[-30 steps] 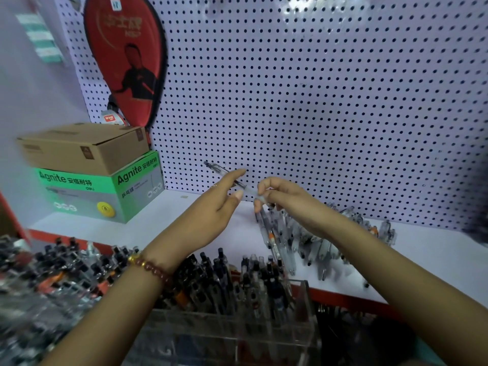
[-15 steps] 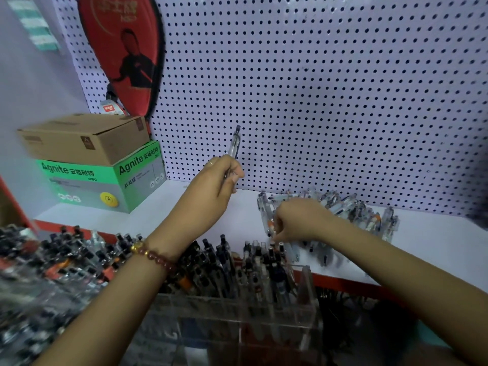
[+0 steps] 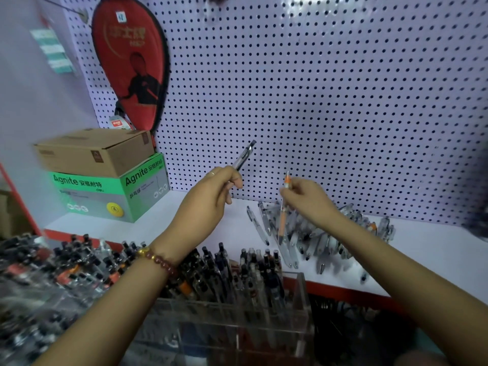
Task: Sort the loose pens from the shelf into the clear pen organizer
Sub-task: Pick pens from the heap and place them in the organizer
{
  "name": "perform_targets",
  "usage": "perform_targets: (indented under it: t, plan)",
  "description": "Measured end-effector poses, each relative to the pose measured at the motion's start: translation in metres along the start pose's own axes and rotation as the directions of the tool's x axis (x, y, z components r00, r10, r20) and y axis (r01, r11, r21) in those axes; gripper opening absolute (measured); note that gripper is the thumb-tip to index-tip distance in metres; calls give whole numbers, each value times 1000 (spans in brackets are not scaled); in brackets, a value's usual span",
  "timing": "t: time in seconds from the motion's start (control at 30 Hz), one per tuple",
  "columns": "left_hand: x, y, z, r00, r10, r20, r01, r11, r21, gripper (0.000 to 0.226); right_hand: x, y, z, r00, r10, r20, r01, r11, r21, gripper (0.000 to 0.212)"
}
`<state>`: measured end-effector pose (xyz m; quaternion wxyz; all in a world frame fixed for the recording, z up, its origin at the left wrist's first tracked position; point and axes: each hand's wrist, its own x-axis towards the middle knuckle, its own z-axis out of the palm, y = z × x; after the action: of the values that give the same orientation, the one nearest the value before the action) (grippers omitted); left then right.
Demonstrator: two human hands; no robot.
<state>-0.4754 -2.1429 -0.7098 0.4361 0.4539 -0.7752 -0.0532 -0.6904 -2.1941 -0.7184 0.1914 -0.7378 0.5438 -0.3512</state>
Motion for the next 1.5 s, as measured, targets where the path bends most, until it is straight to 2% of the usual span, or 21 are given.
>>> perform_targets:
  t: [0.1,0.17,0.23,0.4,0.6,0.73,0.83,0.9,0.97,1.03,1.13,1.2,1.3,1.4,1.5]
  plan:
    - [1,6,-8,1000,0,-2,0,994,-105,45,-11,-36,-22,979,-131,-157,152,979,132,30]
    - [1,17,-16,1000,-12,-2,11,962,-272,39,-23,-68,-31,953,-212,-216,257,944,206,25]
    - [-5,31,-25,999,-33,-25,19,902,-432,30,-34,-95,-32,944,-250,-217,308,902,301,20]
    - [-50,52,-50,1000,10,-2,-10,850,-526,27,-60,-131,-12,962,-263,-74,269,866,422,19]
    - [-110,40,-71,998,-26,-66,-6,893,-450,25,-95,-156,26,916,-373,149,251,820,514,8]
    - [-153,36,-82,997,-80,14,77,883,-462,17,-119,-163,53,899,-391,198,208,778,592,23]
    - [-175,28,-87,990,-128,57,140,879,-456,15,-127,-162,73,898,-406,170,266,808,525,23]
    - [-185,20,-92,981,-179,68,191,899,-394,10,-131,-162,83,879,-453,146,354,827,437,20]
    - [-193,11,-99,971,-224,81,238,932,-275,8,-138,-165,90,821,-541,181,482,827,288,18]
    - [-199,1,-105,961,-273,52,278,946,-164,17,-144,-165,100,761,-585,280,550,811,198,14]
    - [-204,-9,-112,943,-331,-9,328,936,-125,25,-145,-161,124,745,-566,353,582,810,71,18]
    - [-208,-13,-113,931,-366,18,365,925,-103,25,-144,-158,141,748,-539,388,595,803,-32,23]
    - [-215,-20,-110,890,-446,93,453,887,-87,27,-143,-155,160,748,-474,464,573,815,-91,19]
    - [-222,-25,-107,860,-481,168,491,871,-23,24,-144,-153,174,746,-387,542,537,831,-146,29]
    - [-226,-24,-106,844,-514,155,519,855,11,22,-145,-154,179,734,-330,594,510,845,-162,33]
